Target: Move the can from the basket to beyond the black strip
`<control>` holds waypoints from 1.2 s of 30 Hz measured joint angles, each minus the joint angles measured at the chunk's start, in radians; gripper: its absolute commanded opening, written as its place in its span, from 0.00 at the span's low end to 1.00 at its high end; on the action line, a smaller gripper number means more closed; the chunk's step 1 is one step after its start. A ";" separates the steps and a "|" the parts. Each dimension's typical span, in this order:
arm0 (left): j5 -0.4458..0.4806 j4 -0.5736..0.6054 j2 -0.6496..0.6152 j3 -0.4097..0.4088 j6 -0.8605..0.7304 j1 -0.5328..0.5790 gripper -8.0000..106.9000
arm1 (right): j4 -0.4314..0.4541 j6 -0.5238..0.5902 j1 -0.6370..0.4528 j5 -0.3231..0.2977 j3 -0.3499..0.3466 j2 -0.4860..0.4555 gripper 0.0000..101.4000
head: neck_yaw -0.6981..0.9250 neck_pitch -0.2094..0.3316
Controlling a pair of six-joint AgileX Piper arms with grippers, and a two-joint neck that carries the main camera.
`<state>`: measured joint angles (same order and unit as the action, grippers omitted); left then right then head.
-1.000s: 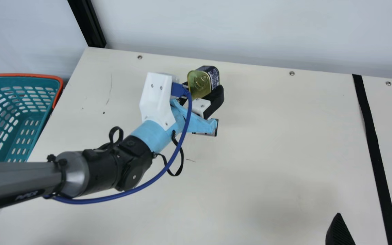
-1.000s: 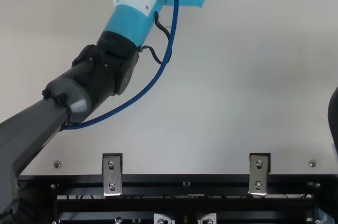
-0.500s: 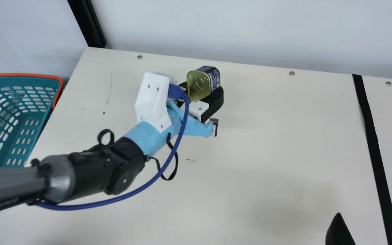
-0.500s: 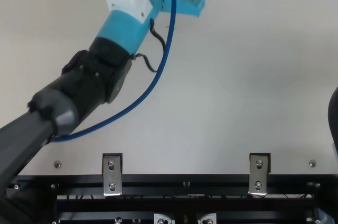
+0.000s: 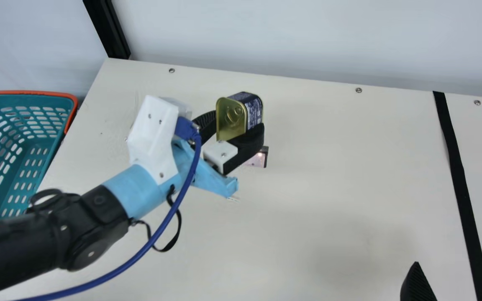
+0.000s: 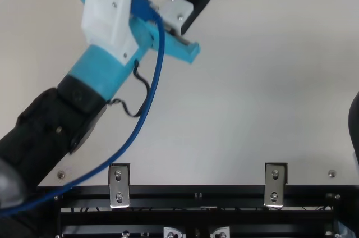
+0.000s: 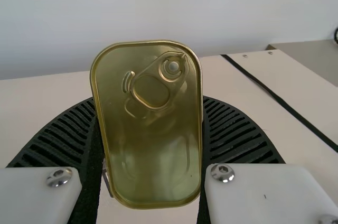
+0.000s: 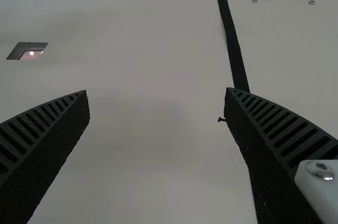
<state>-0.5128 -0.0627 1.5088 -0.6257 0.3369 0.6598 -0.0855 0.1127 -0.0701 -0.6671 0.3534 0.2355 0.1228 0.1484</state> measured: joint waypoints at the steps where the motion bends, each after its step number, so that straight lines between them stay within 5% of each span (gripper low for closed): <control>1: 0.012 -0.016 -0.020 0.007 0.013 0.004 0.16 | 0.000 0.000 0.000 0.000 0.000 0.000 1.00 | 0.000 0.000; 10: 0.103 -0.134 -0.172 0.046 0.098 0.049 0.16 | 0.000 0.000 0.000 0.000 0.000 0.000 1.00 | 0.000 0.000; 19: 0.103 -0.133 -0.177 0.046 0.098 0.049 0.16 | -0.012 -0.003 0.011 0.012 0.024 0.021 1.00 | 0.000 0.000; 36: 0.103 -0.133 -0.177 0.046 0.098 0.049 0.16 | -0.215 0.056 0.232 0.226 0.349 0.378 1.00 | 0.000 0.000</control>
<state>-0.4095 -0.1961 1.3317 -0.5799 0.4350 0.7092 -0.3008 0.1683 0.1624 -0.4411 0.7024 0.6138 0.1228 0.1484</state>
